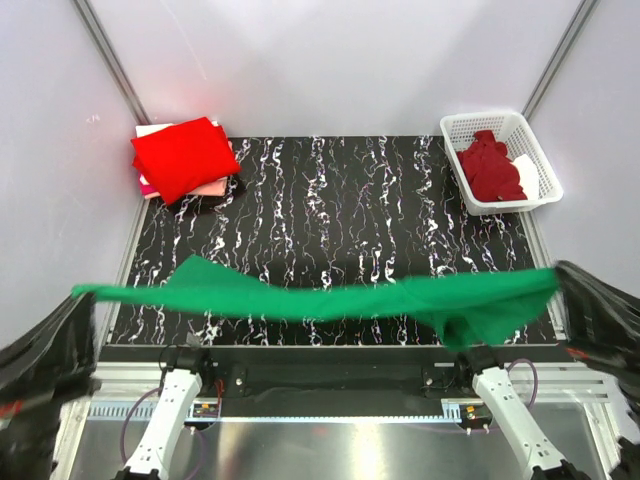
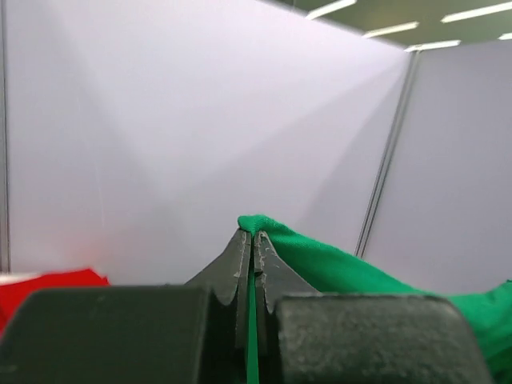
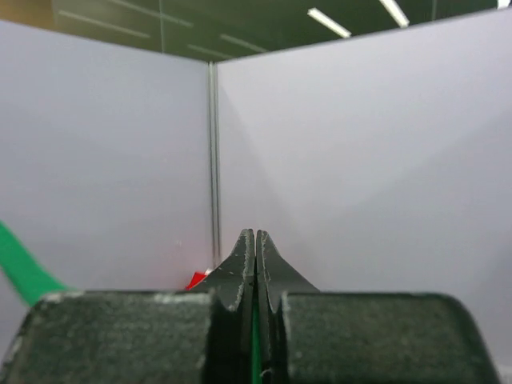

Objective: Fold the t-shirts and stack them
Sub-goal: Flatten the tshirt out

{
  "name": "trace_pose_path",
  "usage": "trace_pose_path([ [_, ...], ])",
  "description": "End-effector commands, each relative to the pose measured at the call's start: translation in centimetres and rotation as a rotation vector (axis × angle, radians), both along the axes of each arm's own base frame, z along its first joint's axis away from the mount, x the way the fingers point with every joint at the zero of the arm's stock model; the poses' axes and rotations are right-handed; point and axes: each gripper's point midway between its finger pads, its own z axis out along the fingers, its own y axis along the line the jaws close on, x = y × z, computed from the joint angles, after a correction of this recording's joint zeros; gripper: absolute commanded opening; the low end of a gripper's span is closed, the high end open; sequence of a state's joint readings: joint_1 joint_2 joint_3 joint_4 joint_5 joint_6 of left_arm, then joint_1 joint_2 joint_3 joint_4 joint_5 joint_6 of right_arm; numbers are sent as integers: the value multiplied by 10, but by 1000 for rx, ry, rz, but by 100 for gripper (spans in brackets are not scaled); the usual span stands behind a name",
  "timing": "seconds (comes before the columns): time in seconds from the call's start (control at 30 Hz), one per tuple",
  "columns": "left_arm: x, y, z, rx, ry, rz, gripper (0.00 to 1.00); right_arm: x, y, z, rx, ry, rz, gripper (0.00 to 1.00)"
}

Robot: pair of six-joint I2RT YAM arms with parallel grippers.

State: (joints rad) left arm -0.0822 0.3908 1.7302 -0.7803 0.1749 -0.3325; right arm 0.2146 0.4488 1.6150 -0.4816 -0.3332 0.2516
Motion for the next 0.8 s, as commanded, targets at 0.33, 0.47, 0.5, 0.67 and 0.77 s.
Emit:
trace_pose_path([
  [0.33,161,20,1,69,209,200,0,174,29,58,-126,-27,-130,0],
  [0.47,244,26,-37,117,372,288,0,284,56,21,-171,106,-143,0],
  [0.5,260,29,-43,119,386,315,0,304,57,8,-173,138,-146,0],
  [0.67,362,33,-147,182,703,333,13,423,47,-87,-100,389,-163,58],
  [0.77,401,29,-211,233,958,294,55,475,26,-161,-35,619,-162,100],
])
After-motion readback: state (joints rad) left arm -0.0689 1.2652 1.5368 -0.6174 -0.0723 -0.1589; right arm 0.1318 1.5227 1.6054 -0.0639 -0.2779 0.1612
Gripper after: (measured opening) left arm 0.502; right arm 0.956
